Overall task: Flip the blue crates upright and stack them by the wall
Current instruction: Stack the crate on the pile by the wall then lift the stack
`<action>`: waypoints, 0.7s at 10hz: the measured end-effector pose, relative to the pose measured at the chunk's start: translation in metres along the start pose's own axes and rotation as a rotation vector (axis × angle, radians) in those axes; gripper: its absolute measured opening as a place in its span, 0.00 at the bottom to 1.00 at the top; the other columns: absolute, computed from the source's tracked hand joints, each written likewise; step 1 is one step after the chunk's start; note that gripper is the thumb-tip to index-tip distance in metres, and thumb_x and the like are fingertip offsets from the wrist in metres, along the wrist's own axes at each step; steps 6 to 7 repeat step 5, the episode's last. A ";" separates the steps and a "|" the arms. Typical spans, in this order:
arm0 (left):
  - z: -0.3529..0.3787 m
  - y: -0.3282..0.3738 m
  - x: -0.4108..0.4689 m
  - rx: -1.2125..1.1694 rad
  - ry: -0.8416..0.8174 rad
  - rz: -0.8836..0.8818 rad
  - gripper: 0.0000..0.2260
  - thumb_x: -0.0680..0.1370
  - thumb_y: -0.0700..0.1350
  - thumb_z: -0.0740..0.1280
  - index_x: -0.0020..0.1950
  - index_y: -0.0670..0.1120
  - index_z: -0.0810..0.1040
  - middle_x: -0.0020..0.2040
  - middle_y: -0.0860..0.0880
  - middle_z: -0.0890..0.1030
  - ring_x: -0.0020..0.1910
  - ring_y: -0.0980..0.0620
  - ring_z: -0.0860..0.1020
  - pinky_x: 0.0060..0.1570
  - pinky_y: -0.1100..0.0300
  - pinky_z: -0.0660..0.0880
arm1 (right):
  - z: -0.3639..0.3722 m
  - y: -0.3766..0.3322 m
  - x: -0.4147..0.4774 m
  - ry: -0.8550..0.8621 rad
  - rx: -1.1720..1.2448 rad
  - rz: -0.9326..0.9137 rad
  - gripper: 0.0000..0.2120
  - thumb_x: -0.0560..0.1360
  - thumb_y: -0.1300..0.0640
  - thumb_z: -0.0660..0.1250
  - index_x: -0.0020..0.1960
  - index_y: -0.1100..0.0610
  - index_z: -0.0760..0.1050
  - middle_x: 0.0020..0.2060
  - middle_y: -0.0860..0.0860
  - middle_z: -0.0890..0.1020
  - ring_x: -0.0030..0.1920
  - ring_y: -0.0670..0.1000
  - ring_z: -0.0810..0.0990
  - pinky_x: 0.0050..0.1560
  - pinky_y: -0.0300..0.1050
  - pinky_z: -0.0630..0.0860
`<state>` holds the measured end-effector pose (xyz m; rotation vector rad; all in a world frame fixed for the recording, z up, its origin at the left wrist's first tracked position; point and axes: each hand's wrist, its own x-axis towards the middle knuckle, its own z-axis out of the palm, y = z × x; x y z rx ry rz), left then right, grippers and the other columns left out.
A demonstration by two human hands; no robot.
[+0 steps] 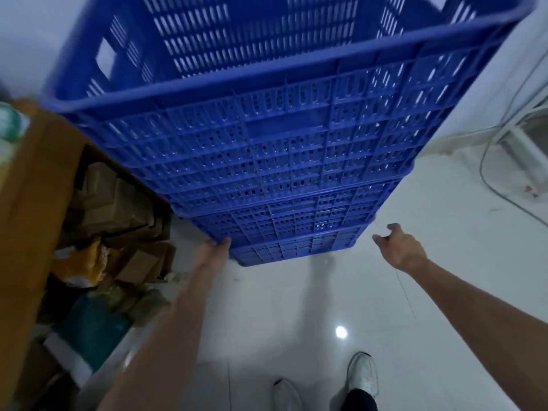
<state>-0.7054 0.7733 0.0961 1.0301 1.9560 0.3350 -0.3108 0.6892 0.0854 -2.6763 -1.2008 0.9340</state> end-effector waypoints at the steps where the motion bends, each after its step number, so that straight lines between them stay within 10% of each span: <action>1: -0.017 0.011 -0.047 0.223 -0.009 0.127 0.20 0.81 0.56 0.60 0.63 0.42 0.75 0.58 0.40 0.78 0.57 0.39 0.77 0.56 0.47 0.73 | -0.015 -0.010 -0.057 -0.031 -0.070 -0.068 0.25 0.80 0.45 0.59 0.71 0.57 0.63 0.59 0.60 0.80 0.59 0.63 0.78 0.55 0.52 0.73; 3: -0.068 0.051 -0.144 0.458 -0.111 0.208 0.25 0.82 0.59 0.55 0.71 0.42 0.71 0.69 0.41 0.74 0.67 0.40 0.72 0.67 0.47 0.69 | -0.061 -0.035 -0.177 -0.096 -0.324 -0.270 0.22 0.81 0.47 0.56 0.70 0.57 0.63 0.58 0.60 0.80 0.57 0.61 0.79 0.55 0.52 0.75; 7: -0.097 0.058 -0.241 0.482 -0.104 0.246 0.25 0.82 0.60 0.54 0.64 0.42 0.74 0.63 0.41 0.77 0.61 0.40 0.75 0.59 0.50 0.71 | -0.105 -0.032 -0.288 -0.110 -0.506 -0.380 0.19 0.80 0.54 0.55 0.70 0.57 0.64 0.60 0.57 0.78 0.58 0.57 0.77 0.54 0.49 0.73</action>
